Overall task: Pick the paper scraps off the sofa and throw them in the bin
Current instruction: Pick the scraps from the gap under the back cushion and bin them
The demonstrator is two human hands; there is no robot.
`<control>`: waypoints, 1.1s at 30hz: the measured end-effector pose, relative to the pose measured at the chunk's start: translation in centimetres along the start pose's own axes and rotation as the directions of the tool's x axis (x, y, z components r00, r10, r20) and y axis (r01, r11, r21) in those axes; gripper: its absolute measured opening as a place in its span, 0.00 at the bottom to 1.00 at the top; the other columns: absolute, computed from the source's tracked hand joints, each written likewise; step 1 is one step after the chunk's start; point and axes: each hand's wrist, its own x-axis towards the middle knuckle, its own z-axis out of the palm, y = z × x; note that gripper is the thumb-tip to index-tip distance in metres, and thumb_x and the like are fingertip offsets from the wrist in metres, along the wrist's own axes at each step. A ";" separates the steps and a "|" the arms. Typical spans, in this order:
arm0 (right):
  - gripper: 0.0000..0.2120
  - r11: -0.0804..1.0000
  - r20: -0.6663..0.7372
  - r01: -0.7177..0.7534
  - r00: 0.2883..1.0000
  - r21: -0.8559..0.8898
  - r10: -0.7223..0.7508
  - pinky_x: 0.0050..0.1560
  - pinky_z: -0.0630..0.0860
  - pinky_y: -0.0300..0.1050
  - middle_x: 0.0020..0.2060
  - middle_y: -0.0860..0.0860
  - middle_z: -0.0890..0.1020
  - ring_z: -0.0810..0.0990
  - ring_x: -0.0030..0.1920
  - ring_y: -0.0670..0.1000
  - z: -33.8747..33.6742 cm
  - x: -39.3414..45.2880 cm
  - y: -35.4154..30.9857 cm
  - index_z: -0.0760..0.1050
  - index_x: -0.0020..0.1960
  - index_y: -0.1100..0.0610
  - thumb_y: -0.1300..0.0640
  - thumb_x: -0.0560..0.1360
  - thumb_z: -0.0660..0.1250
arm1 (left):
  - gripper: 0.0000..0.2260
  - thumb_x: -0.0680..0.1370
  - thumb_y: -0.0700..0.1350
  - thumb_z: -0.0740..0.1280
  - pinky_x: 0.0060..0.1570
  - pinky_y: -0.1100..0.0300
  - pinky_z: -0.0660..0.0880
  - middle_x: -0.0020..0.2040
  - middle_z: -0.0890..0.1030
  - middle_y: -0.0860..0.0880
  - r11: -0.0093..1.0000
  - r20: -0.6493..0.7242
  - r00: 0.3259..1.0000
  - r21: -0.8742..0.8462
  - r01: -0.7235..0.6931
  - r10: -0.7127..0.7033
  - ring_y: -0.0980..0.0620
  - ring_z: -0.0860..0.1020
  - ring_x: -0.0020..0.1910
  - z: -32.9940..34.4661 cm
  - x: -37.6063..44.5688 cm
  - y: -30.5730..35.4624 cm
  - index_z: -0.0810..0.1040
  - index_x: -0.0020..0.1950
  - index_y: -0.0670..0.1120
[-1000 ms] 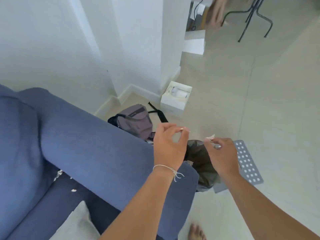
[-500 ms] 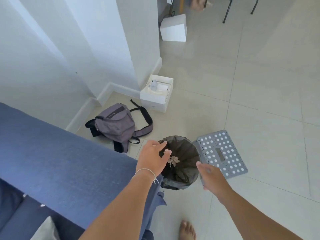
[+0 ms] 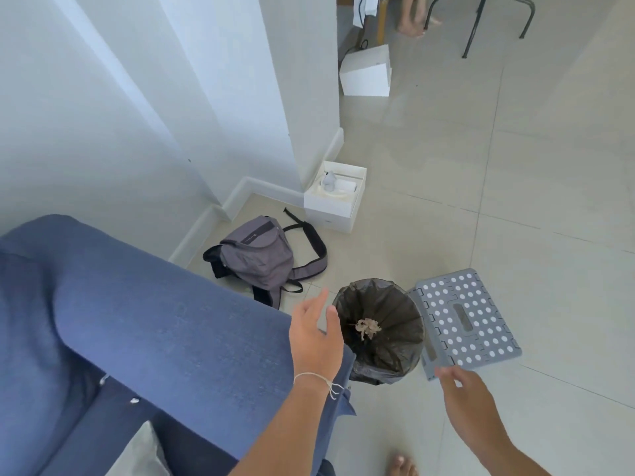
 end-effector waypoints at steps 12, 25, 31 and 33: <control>0.17 0.560 0.030 0.821 0.566 -0.111 -0.824 0.65 0.67 0.42 0.57 0.45 0.77 0.73 0.62 0.44 13.4 -8.1 -18.8 0.80 0.59 0.54 0.48 0.79 0.58 | 0.18 0.81 0.58 0.55 0.66 0.45 0.70 0.71 0.68 0.57 0.943 -0.168 0.967 0.304 -0.133 0.191 0.58 0.56 0.77 -20.3 -3.7 -10.1 0.75 0.68 0.59; 0.14 0.206 0.555 0.973 0.230 -0.107 -0.799 0.50 0.75 0.40 0.54 0.40 0.74 0.76 0.55 0.44 38.0 -22.7 -22.2 0.76 0.62 0.48 0.48 0.77 0.62 | 0.22 0.81 0.56 0.57 0.69 0.55 0.67 0.71 0.62 0.59 0.938 -0.413 0.875 0.120 0.325 -0.250 0.59 0.65 0.71 -38.9 -13.2 -25.6 0.62 0.76 0.59; 0.12 0.072 0.748 0.879 0.441 -0.471 -0.496 0.45 0.77 0.48 0.52 0.46 0.82 0.82 0.52 0.54 48.7 -21.2 -23.9 0.73 0.61 0.50 0.49 0.79 0.60 | 0.22 0.81 0.57 0.57 0.56 0.54 0.74 0.62 0.68 0.56 0.892 -0.302 0.890 0.196 0.407 -0.340 0.52 0.74 0.56 -39.9 -7.7 -31.2 0.62 0.74 0.58; 0.11 -0.120 0.787 0.843 0.427 -0.525 -0.446 0.46 0.78 0.49 0.55 0.51 0.81 0.83 0.53 0.57 52.4 -19.7 -25.2 0.72 0.59 0.54 0.54 0.77 0.63 | 0.22 0.81 0.56 0.57 0.55 0.53 0.75 0.61 0.69 0.53 0.868 -0.269 0.905 0.291 0.403 -0.330 0.50 0.74 0.57 -39.1 -4.3 -33.3 0.61 0.75 0.57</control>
